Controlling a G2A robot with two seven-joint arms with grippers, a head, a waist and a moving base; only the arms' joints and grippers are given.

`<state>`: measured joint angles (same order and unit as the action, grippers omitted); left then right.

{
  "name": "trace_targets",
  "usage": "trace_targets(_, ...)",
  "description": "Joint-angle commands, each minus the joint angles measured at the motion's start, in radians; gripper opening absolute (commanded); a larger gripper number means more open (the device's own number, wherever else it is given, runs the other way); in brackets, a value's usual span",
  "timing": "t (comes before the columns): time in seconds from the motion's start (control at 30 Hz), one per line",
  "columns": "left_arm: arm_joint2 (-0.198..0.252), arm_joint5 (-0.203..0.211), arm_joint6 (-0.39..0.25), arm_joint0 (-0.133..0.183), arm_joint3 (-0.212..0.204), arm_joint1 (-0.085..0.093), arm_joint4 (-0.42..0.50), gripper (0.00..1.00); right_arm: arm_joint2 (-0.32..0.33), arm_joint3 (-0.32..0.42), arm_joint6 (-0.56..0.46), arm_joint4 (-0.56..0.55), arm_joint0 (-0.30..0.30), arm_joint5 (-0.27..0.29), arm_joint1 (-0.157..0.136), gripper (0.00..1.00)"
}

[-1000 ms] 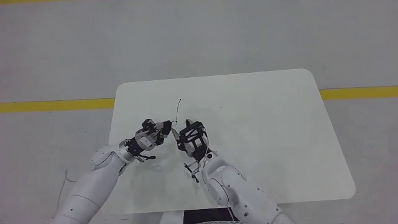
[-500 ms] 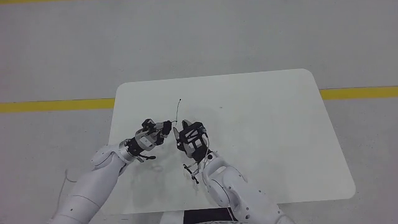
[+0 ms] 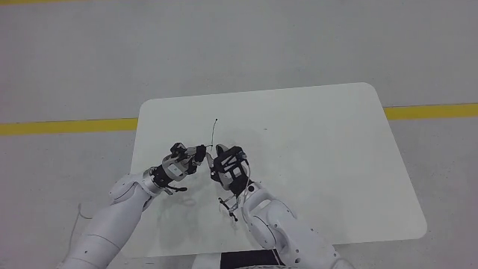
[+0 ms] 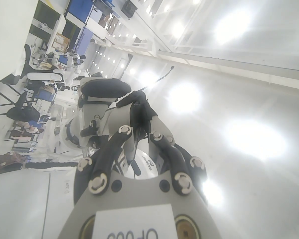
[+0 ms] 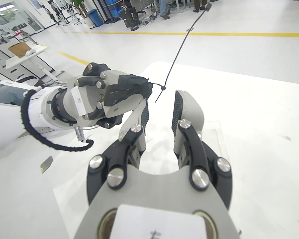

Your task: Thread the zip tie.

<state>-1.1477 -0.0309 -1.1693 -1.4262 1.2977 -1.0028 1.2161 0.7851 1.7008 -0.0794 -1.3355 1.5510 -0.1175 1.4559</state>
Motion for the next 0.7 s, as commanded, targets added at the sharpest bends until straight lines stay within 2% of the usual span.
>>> trace_targets(0.0, 0.000, 0.000, 0.000, 0.000, 0.000, 0.000, 0.000, 0.00, -0.001, 0.001, 0.000, -0.001, -0.002, -0.001, 0.001, 0.21)
trace_targets(0.2, 0.000, 0.000, 0.000, 0.000, 0.000, 0.000, 0.000, 0.00, -0.002, 0.007, -0.001, -0.005, -0.002, -0.004, 0.001, 0.18)
trace_targets(0.3, 0.000, 0.000, 0.000, 0.000, 0.000, 0.000, 0.000, 0.00, -0.002, 0.011, -0.002, -0.009, -0.001, -0.006, 0.001, 0.11)
trace_targets(0.4, 0.000, 0.000, 0.000, 0.000, 0.000, 0.000, 0.000, 0.00, -0.002, 0.013, -0.004, -0.013, 0.000, -0.008, 0.001, 0.00)
trace_targets(0.67, 0.000, 0.000, 0.000, 0.000, 0.000, 0.000, 0.000, 0.00, 0.001, 0.017, -0.015, -0.031, 0.002, -0.014, 0.000, 0.00)
